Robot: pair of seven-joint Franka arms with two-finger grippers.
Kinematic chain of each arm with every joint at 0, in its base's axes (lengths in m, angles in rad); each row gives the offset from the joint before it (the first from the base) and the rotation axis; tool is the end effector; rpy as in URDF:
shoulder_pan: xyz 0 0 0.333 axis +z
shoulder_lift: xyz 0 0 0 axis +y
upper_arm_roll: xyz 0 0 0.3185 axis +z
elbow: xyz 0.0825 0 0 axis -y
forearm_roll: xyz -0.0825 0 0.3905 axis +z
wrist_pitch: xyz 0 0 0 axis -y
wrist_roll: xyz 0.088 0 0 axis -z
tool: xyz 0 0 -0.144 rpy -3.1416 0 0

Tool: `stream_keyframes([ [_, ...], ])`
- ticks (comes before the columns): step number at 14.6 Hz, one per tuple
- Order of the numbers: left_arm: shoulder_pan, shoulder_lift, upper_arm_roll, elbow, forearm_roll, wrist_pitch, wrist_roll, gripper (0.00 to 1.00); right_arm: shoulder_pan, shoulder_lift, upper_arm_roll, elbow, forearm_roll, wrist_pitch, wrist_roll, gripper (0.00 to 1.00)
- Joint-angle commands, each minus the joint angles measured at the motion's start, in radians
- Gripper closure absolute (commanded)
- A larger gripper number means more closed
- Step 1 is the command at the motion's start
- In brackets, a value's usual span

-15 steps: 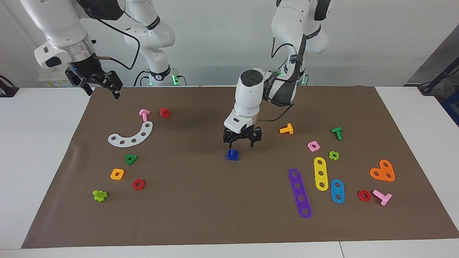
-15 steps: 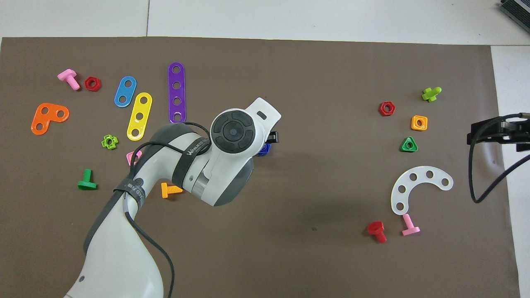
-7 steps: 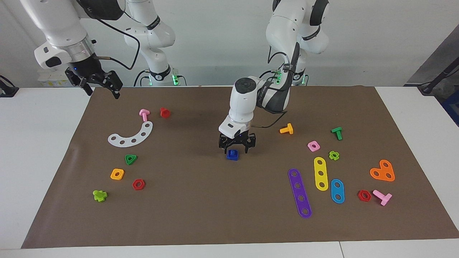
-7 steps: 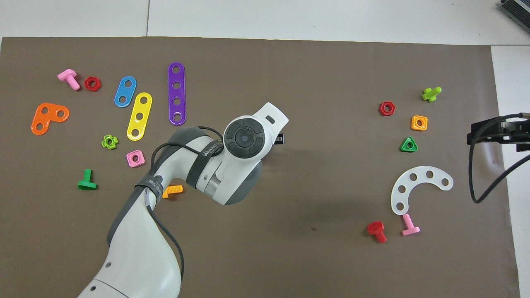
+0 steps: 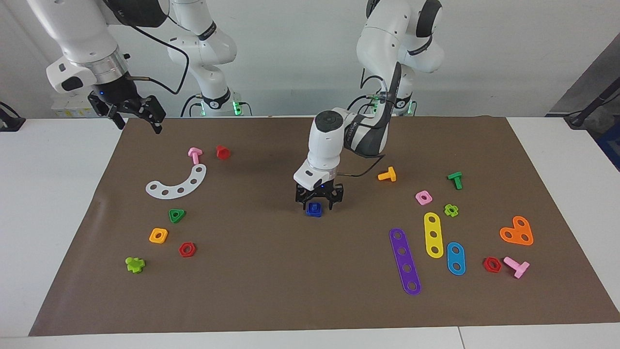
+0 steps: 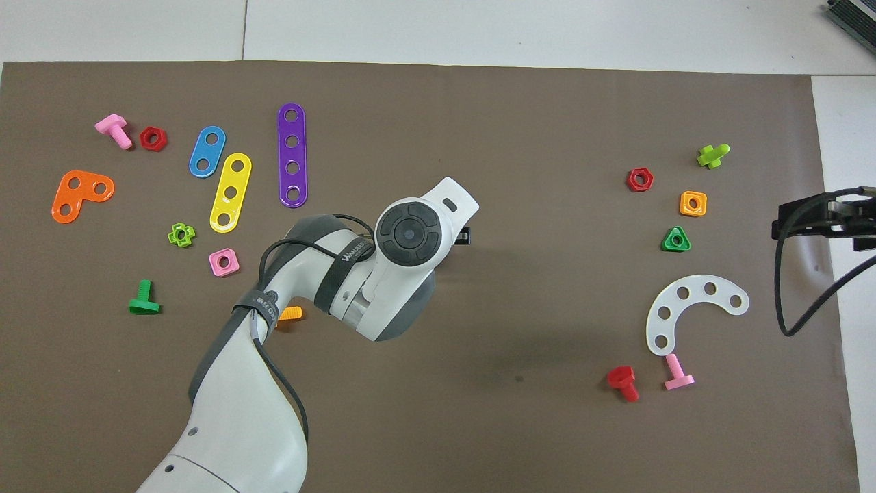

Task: Unscrew and place screws in storage area

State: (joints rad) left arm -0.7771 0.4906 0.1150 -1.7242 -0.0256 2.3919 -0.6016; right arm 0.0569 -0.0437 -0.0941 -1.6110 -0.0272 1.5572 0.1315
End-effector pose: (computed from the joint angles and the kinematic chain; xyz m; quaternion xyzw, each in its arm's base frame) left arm 0.5449 -0.4343 0.2823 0.9953 -0.0307 0.0826 0.0397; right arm 0.5447 -0.0252 0.5937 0.9964 -0.0843 -0.0046 0.0118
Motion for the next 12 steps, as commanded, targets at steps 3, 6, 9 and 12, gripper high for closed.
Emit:
stream_keyframes([
  [3,-0.022,0.014,0.019,-0.015,-0.007,0.041,0.019,0.16,-0.019,-0.009,0.008,-0.012,0.006,0.004,-0.032,0.00],
  [6,-0.027,0.020,0.019,-0.021,-0.002,0.043,0.020,0.16,-0.019,-0.009,0.008,-0.012,0.006,0.004,-0.032,0.00],
  [9,-0.039,0.022,0.019,-0.023,-0.002,0.039,0.020,0.16,-0.019,-0.009,0.008,-0.012,0.006,0.004,-0.032,0.00],
  [12,-0.042,0.020,0.019,-0.023,0.000,0.036,0.020,0.17,-0.019,-0.009,0.008,-0.012,0.006,0.004,-0.032,0.00],
])
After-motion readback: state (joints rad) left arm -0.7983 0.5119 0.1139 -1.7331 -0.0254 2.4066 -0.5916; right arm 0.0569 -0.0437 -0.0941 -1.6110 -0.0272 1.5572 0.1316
